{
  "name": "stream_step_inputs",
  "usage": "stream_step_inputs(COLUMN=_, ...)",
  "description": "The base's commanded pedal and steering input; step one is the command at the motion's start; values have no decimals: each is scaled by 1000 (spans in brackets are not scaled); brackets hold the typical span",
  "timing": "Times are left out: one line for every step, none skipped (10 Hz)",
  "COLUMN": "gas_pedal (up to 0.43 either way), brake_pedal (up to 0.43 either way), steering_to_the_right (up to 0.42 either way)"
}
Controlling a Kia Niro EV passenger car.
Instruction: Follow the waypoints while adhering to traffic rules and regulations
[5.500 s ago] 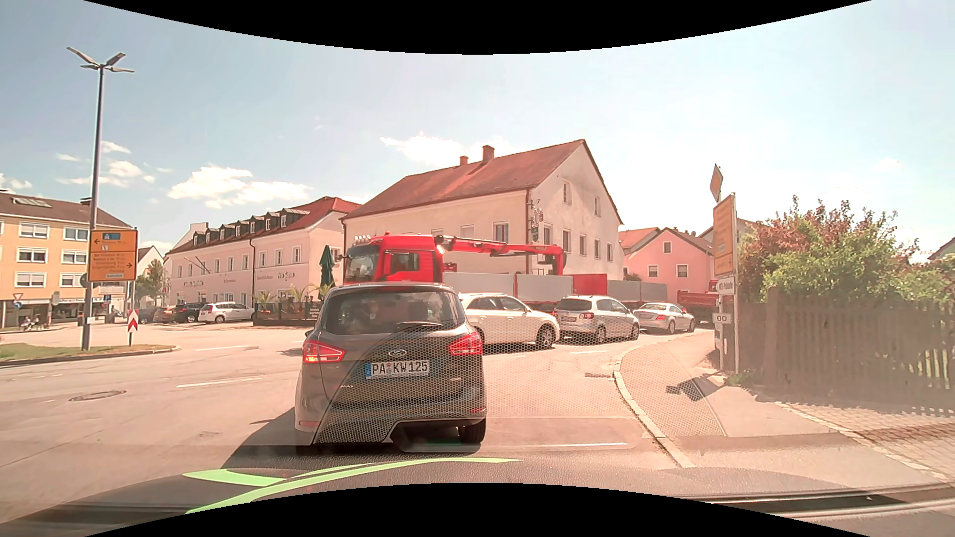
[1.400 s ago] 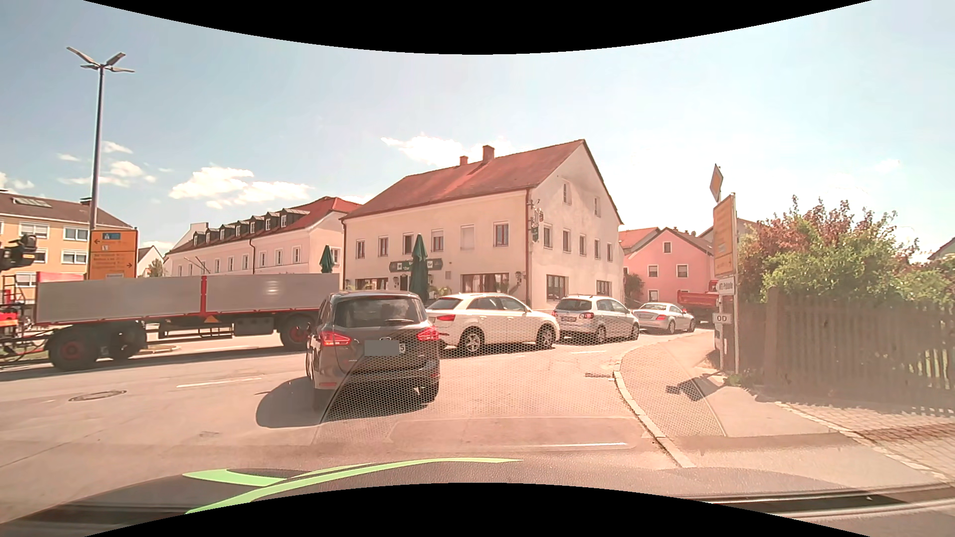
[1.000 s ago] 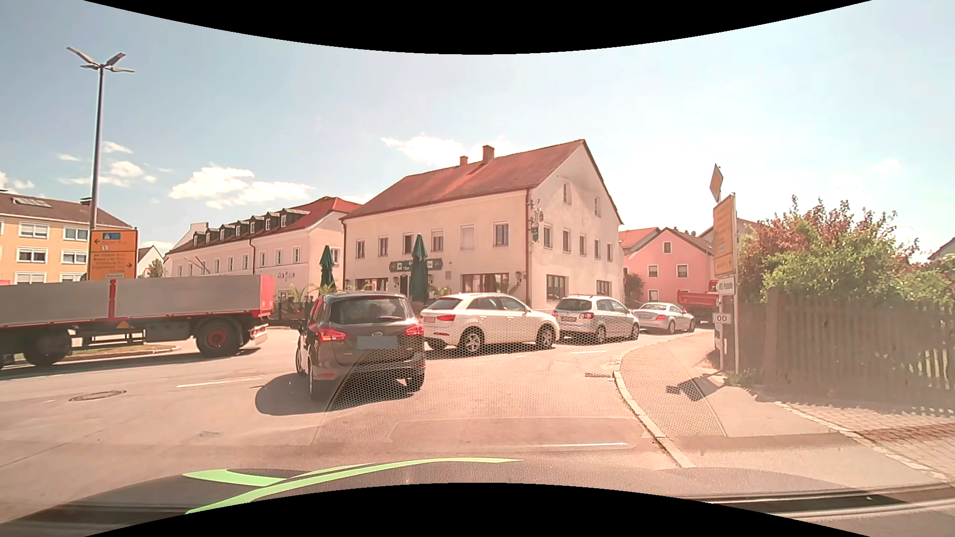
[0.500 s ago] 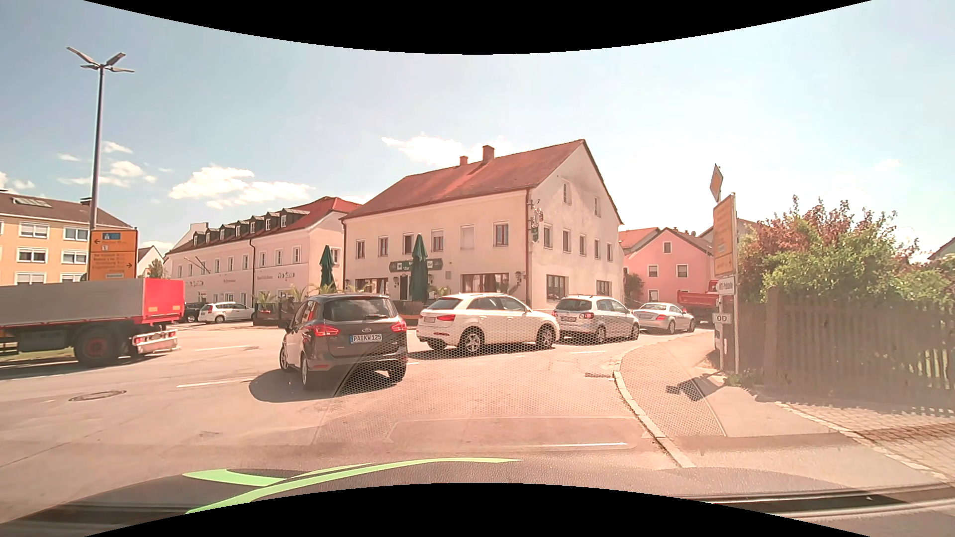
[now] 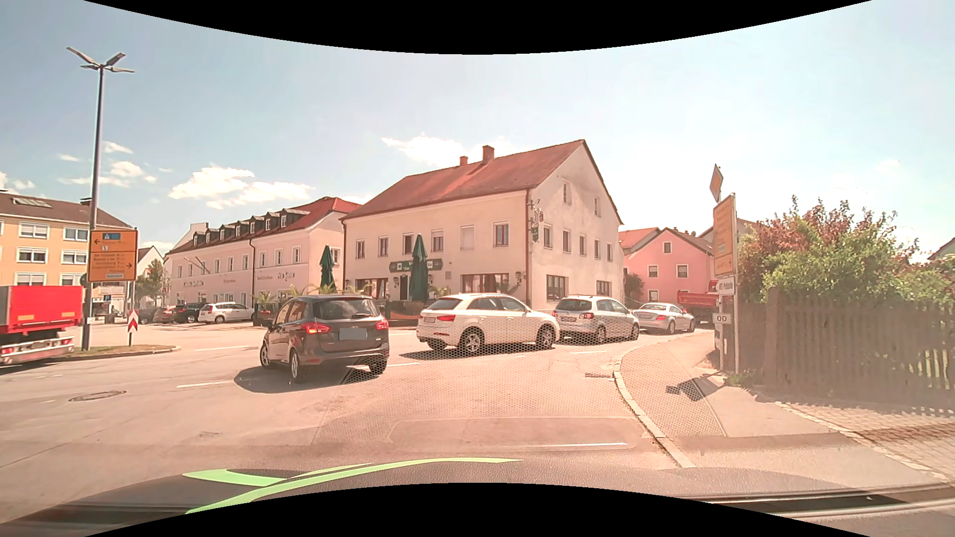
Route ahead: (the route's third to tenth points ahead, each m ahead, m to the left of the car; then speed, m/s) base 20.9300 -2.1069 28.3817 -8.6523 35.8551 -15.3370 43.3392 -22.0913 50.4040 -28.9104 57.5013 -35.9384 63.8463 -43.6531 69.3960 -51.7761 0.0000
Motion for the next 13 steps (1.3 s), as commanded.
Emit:
stream_step_inputs(gas_pedal=0, brake_pedal=0, steering_to_the_right=27)
stream_step_inputs(gas_pedal=0, brake_pedal=0, steering_to_the_right=27)
stream_step_inputs(gas_pedal=0, brake_pedal=0, steering_to_the_right=27)
stream_step_inputs(gas_pedal=0, brake_pedal=0, steering_to_the_right=27)
stream_step_inputs(gas_pedal=0, brake_pedal=0, steering_to_the_right=26)
stream_step_inputs(gas_pedal=0, brake_pedal=0, steering_to_the_right=26)
stream_step_inputs(gas_pedal=0, brake_pedal=0, steering_to_the_right=26)
stream_step_inputs(gas_pedal=0, brake_pedal=0, steering_to_the_right=26)
stream_step_inputs(gas_pedal=0, brake_pedal=0, steering_to_the_right=26)
stream_step_inputs(gas_pedal=0, brake_pedal=0, steering_to_the_right=25)
stream_step_inputs(gas_pedal=0, brake_pedal=0, steering_to_the_right=25)
stream_step_inputs(gas_pedal=0, brake_pedal=0, steering_to_the_right=23)
stream_step_inputs(gas_pedal=0, brake_pedal=0, steering_to_the_right=23)
